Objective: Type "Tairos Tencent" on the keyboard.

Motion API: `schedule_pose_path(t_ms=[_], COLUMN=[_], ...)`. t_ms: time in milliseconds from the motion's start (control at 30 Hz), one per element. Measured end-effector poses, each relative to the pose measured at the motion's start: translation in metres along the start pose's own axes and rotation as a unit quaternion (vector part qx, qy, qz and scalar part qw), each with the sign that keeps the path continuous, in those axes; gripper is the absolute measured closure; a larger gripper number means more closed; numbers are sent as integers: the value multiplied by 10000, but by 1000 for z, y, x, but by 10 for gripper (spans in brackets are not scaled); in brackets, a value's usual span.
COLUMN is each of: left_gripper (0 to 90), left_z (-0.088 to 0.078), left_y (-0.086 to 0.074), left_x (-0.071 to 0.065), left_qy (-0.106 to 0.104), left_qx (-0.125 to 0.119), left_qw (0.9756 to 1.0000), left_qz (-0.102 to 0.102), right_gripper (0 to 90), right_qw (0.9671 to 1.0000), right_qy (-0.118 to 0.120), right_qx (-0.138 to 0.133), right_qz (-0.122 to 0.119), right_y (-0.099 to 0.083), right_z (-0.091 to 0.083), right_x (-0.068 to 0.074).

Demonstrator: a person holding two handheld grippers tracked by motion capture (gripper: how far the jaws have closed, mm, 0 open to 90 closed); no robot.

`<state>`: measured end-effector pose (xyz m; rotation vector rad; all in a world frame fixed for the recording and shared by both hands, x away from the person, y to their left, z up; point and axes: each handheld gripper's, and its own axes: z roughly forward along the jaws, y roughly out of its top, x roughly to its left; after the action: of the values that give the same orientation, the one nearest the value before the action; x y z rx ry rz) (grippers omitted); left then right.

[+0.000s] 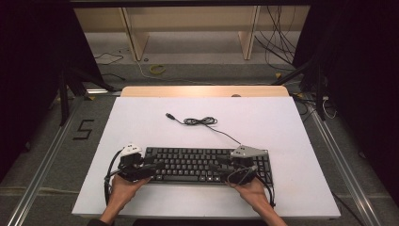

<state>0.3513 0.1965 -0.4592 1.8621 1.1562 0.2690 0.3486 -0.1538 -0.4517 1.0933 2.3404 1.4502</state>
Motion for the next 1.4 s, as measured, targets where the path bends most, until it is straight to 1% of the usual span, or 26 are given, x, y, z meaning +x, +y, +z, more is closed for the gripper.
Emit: schedule_pose_path(t_ms=[67,167,200,367,400,433,533,600,667,733,900,1200,1400], left_gripper=[414,373,373,333,320,320,301,297,292,288,284,271,259], left_z=[-2,-4,-4,-7,-7,-7,-7,-7,-7,-8,-8,-8,-8], left_y=[0,-1,-1,-2,-3,-3,-4,-5,-5,-5,-6,-7,-7], left_x=[-2,-4,-4,-6,-6,-7,-7,-7,-7,-7,-8,-8,-9], left_qy=[-18,-49,-65,-77,-80,-72,-87,-90,-98,-94,-101,-93,-104], left_qx=[-53,-107,-125,-235,-229,-230,-213,-222,-219,-250,-280,-294,-303], left_qw=[10000,9999,9999,9997,9997,9997,9997,9997,9997,9996,9995,9994,9993], left_qz=[26,26,46,68,94,87,69,53,92,110,110,126,190], right_gripper=[647,701,701,787,818,818,877,886,900,900,900,900,900], right_qw=[10000,10000,10000,9998,9996,9996,9994,9994,9992,9989,9986,9982,9978], right_qy=[9,21,21,42,45,45,62,63,70,111,127,118,118], right_qx=[31,53,53,163,200,200,262,279,316,373,442,526,603], right_qz=[-35,-72,-72,-144,-168,-168,-220,-216,-243,-262,-269,-266,-246], right_y=[5,9,9,13,14,14,16,17,18,20,21,22,23], right_z=[8,16,16,27,31,31,38,40,44,49,57,64,68], right_x=[0,2,2,5,6,6,8,8,9,11,13,14,15])
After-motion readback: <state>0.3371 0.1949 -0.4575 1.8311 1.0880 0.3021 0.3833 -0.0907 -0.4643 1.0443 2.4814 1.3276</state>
